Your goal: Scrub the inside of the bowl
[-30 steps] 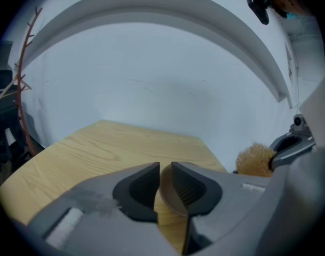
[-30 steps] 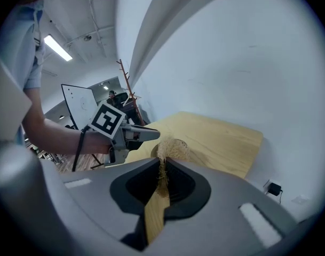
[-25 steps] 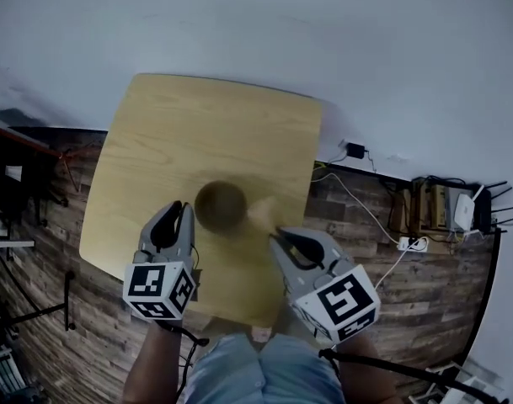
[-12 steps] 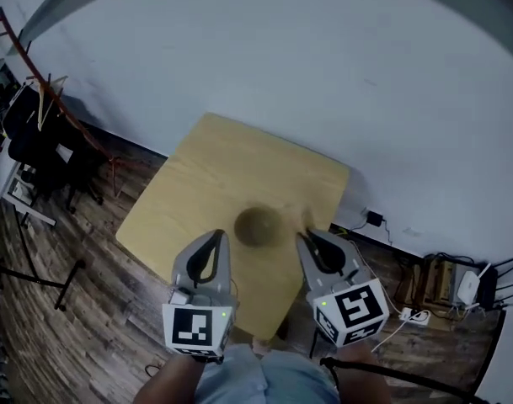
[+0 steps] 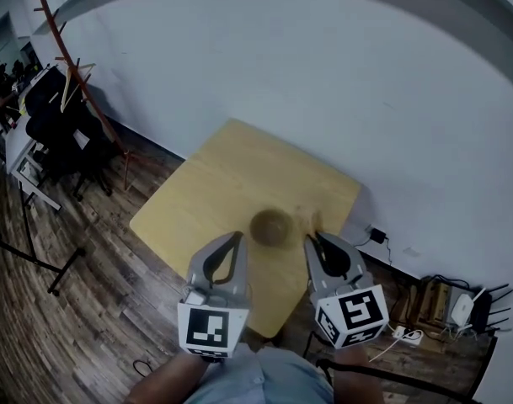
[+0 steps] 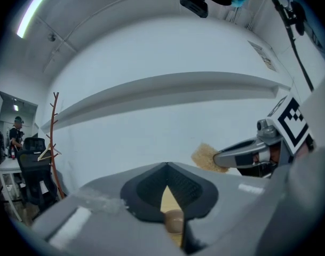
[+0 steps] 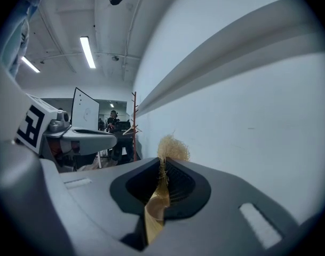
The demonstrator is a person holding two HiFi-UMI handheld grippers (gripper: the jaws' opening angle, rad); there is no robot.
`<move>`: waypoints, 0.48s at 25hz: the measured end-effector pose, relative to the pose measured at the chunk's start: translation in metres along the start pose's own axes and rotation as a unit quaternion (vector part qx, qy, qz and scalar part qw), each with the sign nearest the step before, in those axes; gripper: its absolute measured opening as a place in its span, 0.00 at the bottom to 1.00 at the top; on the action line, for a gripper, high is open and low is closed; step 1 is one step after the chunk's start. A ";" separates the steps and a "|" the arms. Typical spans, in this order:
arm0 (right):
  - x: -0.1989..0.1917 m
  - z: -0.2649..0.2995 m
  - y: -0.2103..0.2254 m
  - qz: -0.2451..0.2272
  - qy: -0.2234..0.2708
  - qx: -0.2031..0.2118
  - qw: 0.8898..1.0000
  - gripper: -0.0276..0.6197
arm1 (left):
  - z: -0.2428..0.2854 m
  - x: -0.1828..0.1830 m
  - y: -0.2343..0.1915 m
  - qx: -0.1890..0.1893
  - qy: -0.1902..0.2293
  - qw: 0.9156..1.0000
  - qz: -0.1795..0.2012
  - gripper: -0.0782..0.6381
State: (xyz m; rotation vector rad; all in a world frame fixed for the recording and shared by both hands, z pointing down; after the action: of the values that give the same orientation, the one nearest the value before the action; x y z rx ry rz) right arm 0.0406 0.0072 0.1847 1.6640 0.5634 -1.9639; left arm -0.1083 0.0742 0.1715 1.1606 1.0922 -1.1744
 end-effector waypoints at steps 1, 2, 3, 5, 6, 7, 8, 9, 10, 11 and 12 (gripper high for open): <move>0.002 0.000 -0.003 -0.001 0.002 -0.003 1.000 0.08 | -0.002 0.002 -0.002 -0.002 0.004 1.000 -0.001 0.14; 0.004 0.000 -0.005 -0.002 0.003 -0.007 1.000 0.08 | -0.005 0.004 -0.004 -0.003 0.007 1.000 -0.003 0.14; 0.006 0.000 -0.009 -0.002 0.005 -0.010 1.000 0.08 | -0.008 0.005 -0.007 -0.004 0.010 1.000 -0.004 0.14; 0.009 -0.001 -0.017 -0.002 0.006 -0.018 1.000 0.08 | -0.016 0.006 -0.015 -0.007 0.011 1.000 -0.007 0.14; 0.010 -0.001 -0.021 -0.003 0.007 -0.022 1.000 0.08 | -0.020 0.006 -0.018 -0.008 0.011 1.000 -0.009 0.14; 0.012 -0.001 -0.025 -0.004 0.007 -0.026 1.000 0.08 | -0.023 0.005 -0.022 -0.010 0.010 1.000 -0.010 0.14; 0.014 0.000 -0.028 -0.006 0.008 -0.030 1.000 0.08 | -0.025 0.005 -0.026 -0.013 0.010 1.000 -0.009 0.14; 0.016 0.000 -0.032 -0.008 0.009 -0.034 0.999 0.08 | -0.026 0.005 -0.030 -0.016 0.011 1.000 -0.005 0.14; 0.018 0.001 -0.035 -0.011 0.010 -0.037 0.999 0.08 | -0.028 0.005 -0.034 -0.019 0.012 1.000 -0.002 0.14; 0.019 0.001 -0.038 -0.012 0.011 -0.042 0.999 0.08 | -0.029 0.005 -0.037 -0.022 0.012 1.000 -0.005 0.14; 0.020 0.001 -0.041 -0.014 0.011 -0.046 0.999 0.08 | -0.030 0.004 -0.040 -0.024 0.011 1.000 -0.011 0.14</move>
State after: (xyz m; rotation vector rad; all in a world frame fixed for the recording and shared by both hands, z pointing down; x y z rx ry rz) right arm 0.0120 0.0368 0.1646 1.6322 0.6769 -1.9115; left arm -0.1481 0.1030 0.1612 1.1301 1.1467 -1.1490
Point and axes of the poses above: the fingertips, and each gripper's own axes: z forward along the fingers, y to its right, x out of its top, the point moved 5 cm from there along -z, backward along the fingers, and after that the axes turned 1 degree about x, right-handed, at the moved point
